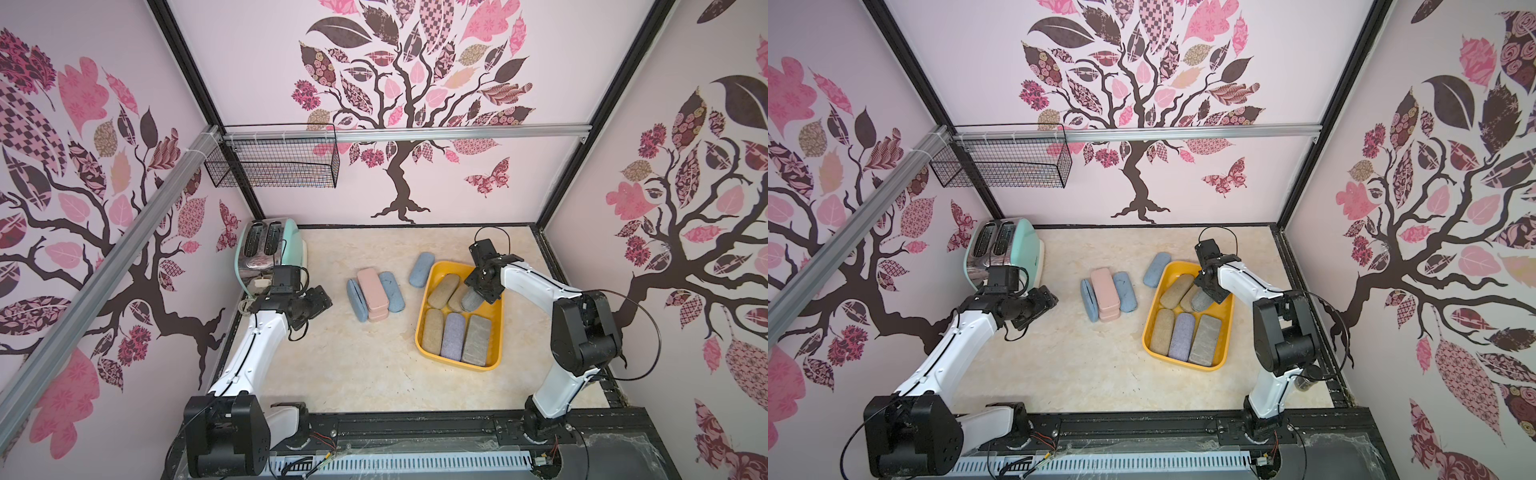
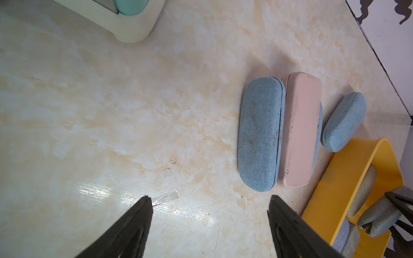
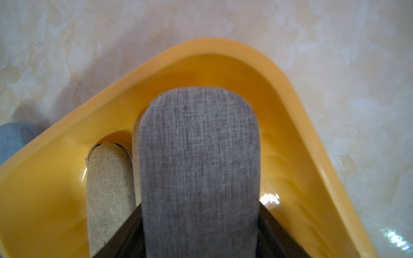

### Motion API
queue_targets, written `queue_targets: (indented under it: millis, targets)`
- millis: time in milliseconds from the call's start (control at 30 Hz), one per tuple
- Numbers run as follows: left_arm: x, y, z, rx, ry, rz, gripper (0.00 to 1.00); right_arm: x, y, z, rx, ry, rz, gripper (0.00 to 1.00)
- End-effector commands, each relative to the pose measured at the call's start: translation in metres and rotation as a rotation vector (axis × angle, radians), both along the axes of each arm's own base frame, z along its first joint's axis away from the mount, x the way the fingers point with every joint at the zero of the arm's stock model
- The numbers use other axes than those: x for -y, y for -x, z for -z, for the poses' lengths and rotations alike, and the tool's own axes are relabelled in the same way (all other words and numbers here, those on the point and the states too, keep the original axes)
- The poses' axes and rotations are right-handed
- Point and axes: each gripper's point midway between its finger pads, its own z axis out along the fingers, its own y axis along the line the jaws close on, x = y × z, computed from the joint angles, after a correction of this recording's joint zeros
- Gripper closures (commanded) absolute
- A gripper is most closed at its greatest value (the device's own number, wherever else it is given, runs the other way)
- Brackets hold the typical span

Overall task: Put the glasses cases into the storage boxes
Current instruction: Adjust the glasses case in the storage box.

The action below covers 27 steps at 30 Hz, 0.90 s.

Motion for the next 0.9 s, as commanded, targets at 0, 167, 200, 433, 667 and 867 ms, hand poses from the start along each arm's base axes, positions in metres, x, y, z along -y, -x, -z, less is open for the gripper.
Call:
queue_targets:
  millis: [0, 167, 200, 433, 667, 867]
  targets:
    - [0.000, 0.000, -0.002, 0.017, -0.006, 0.002, 0.16, 0.014, 0.017, 0.013, -0.053, 0.051, 0.033, 0.40]
    - [-0.001, 0.000, -0.002, 0.017, -0.008, 0.000, 0.16, 0.012, 0.019, 0.037, -0.103, 0.052, 0.012, 0.33]
    - [0.000, 0.000, -0.001, 0.015, -0.008, 0.002, 0.16, 0.008, 0.017, 0.038, -0.113, 0.045, -0.002, 0.29]
    - [-0.001, -0.001, -0.001, 0.016, -0.009, 0.001, 0.16, 0.000, -0.007, -0.003, -0.033, 0.035, -0.063, 0.10]
    - [-0.001, -0.001, -0.001, 0.013, -0.008, 0.002, 0.16, 0.002, 0.007, -0.040, 0.018, 0.040, -0.097, 0.09]
    - [-0.001, -0.001, -0.001, 0.014, -0.008, 0.001, 0.16, -0.019, 0.022, -0.028, 0.030, 0.004, -0.217, 0.54]
